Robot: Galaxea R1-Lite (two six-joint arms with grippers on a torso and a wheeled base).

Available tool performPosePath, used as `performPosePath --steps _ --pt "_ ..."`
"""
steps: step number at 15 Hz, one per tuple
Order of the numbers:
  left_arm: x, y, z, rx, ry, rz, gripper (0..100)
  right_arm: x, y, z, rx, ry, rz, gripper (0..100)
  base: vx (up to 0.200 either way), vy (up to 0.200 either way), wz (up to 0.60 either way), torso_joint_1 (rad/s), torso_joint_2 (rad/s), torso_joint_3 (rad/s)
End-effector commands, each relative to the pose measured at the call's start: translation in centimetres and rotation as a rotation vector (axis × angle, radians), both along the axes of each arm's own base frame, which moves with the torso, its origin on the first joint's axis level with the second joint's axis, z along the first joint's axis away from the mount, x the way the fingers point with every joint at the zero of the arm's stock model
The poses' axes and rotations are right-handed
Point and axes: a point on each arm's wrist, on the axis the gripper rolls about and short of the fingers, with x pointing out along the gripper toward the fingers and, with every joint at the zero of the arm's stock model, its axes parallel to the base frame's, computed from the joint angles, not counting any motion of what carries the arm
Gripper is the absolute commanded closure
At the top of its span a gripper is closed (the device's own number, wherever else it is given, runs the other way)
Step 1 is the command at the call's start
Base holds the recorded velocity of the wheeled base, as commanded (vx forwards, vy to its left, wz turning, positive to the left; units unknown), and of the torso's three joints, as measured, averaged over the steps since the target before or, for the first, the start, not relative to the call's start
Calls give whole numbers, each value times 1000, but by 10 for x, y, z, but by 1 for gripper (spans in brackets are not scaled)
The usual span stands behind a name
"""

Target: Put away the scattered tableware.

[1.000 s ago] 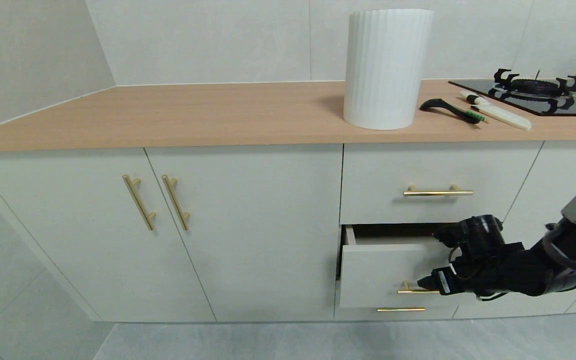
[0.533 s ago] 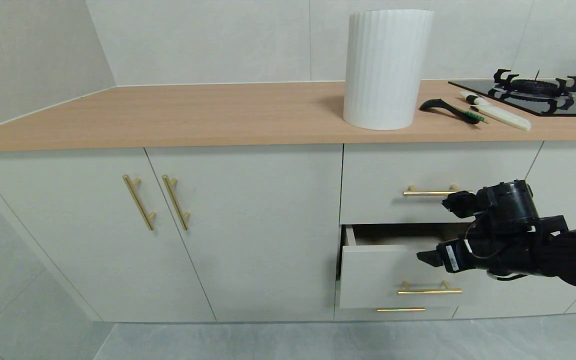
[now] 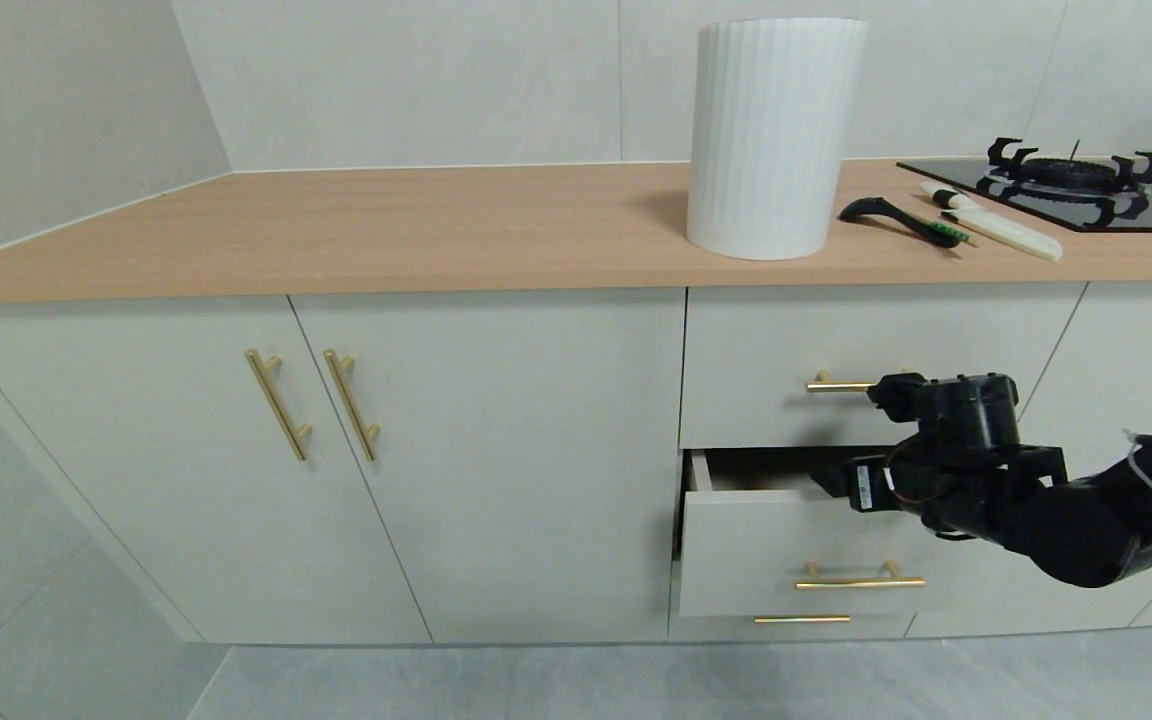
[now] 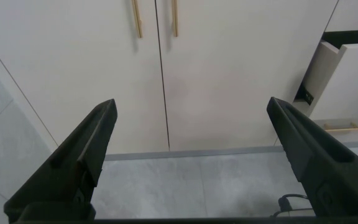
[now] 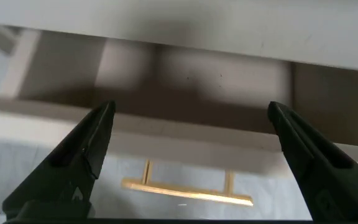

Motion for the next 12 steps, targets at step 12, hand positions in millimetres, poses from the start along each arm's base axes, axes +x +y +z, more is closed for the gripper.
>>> performPosePath --steps 12 --pt "0 0 0 0 1 -1 0 2 0 -12 -18 78 -27 0 0 0 0 0 0 0"
